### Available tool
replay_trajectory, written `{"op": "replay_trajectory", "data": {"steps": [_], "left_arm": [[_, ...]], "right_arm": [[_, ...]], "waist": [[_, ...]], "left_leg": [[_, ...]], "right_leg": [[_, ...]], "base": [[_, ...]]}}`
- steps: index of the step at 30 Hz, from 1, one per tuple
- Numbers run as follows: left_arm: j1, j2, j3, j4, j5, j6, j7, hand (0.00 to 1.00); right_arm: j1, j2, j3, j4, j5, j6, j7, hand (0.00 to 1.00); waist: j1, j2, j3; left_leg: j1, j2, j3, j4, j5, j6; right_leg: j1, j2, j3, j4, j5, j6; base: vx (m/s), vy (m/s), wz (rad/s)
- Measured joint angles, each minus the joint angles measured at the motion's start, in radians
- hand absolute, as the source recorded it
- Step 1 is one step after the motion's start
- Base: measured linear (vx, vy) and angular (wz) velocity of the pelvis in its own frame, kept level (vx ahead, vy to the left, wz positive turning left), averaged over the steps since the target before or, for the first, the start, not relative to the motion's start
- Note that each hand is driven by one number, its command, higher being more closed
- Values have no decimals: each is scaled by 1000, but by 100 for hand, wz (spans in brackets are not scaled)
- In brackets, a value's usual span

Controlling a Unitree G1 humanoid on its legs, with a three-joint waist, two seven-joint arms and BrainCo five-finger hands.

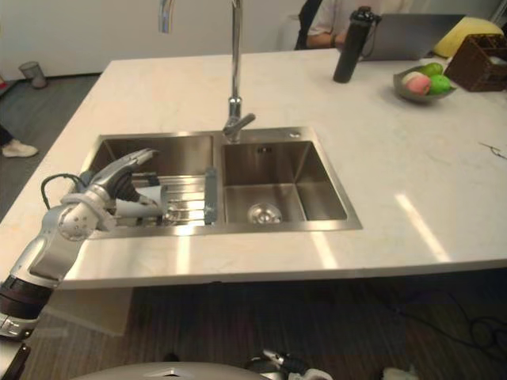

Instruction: Walk over to the sink, pick up the cup, carry it to the dishwasher, place the cup inside the dishwasher, then close the dishwasher door

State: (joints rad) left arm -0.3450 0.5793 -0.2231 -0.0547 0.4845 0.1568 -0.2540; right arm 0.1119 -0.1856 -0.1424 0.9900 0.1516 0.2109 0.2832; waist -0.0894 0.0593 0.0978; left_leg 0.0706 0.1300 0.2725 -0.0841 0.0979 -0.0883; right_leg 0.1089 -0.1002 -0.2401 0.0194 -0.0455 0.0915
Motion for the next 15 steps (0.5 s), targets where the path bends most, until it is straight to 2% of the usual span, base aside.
{"op": "replay_trajectory", "data": {"steps": [7,15], "left_arm": [[-45,2,-16,36,10,99,-64,0],[-59,2,-17,86,11,131,-90,0]], "right_arm": [[-3,-2,0,5,0,7,-5,0],[-1,-3,-1,-31,0,13,-11,0]], "waist": [[-2,1,2],[-17,12,18]], "left_leg": [[2,-13,-3,5,0,0],[10,-7,-3,-1,-2,0]], "right_leg": [[13,-5,-10,-13,-4,-7],[9,-5,-2,-5,-10,-5]], "base": [[70,2,4],[-71,12,-3]]}}
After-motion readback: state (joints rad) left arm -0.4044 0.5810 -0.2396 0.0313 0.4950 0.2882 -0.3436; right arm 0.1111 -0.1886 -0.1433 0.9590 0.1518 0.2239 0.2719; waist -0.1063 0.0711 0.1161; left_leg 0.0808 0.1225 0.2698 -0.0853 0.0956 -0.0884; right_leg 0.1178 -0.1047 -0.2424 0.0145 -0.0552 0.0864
